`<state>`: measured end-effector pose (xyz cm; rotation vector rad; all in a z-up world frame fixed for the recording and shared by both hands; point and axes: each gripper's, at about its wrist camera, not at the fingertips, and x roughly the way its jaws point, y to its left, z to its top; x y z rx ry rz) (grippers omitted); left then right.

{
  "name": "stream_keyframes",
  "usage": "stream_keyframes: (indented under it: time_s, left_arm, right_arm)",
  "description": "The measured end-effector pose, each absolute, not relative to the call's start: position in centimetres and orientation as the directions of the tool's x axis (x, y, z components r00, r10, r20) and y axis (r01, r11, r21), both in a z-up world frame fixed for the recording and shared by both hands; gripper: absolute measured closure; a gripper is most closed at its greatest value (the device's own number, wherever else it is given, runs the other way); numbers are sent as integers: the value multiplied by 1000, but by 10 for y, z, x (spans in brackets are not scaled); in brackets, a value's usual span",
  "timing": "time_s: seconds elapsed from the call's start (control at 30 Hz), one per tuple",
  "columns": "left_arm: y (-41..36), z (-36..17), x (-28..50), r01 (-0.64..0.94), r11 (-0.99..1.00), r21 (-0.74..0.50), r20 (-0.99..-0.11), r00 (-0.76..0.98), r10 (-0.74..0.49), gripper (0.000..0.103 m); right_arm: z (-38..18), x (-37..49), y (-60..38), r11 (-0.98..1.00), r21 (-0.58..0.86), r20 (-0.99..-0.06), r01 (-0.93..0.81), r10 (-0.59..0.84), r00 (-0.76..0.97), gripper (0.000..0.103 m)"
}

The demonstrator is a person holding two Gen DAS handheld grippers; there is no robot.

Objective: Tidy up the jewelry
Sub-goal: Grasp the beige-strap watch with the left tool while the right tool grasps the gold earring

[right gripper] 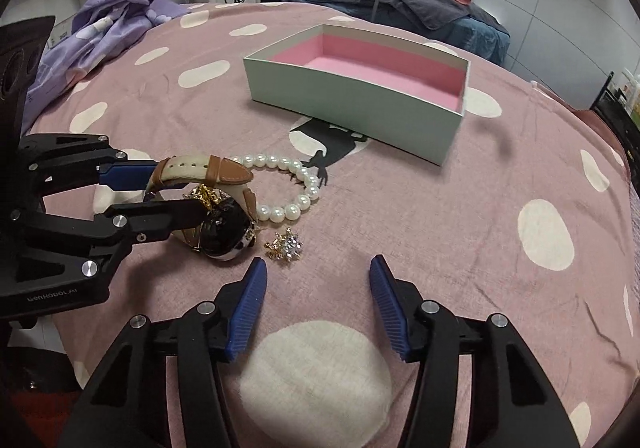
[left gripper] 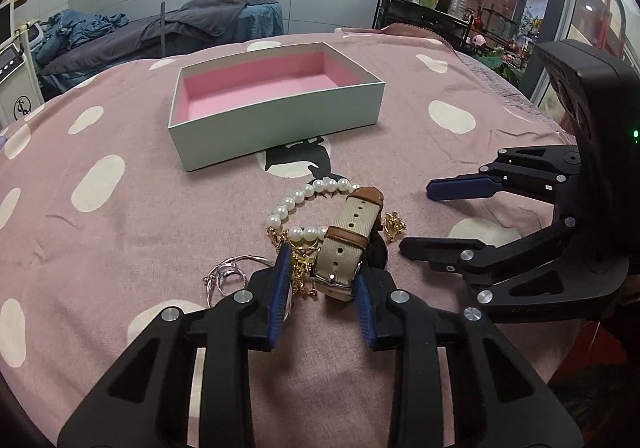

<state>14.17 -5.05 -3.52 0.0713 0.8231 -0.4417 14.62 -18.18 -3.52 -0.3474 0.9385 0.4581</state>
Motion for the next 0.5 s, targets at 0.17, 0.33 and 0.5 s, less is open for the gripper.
stream_keyframes:
  time_s: [0.17, 0.33, 0.5]
  left_arm:
    - [-51, -32, 143, 412, 906, -92, -718, 603, -347, 85]
    - [-50, -28, 141, 414, 905, -97, -708, 610, -355, 86]
    - [-45, -23, 142, 426, 895, -133, -701, 597, -389, 87]
  right_arm:
    - [-37, 154, -171, 821, -83, -839, -564, 248, 485, 71]
    - [-38, 158, -168, 811, -47, -840, -583, 284, 462, 87]
    - [-33, 158, -176, 826, 28, -833, -564, 331, 443, 87]
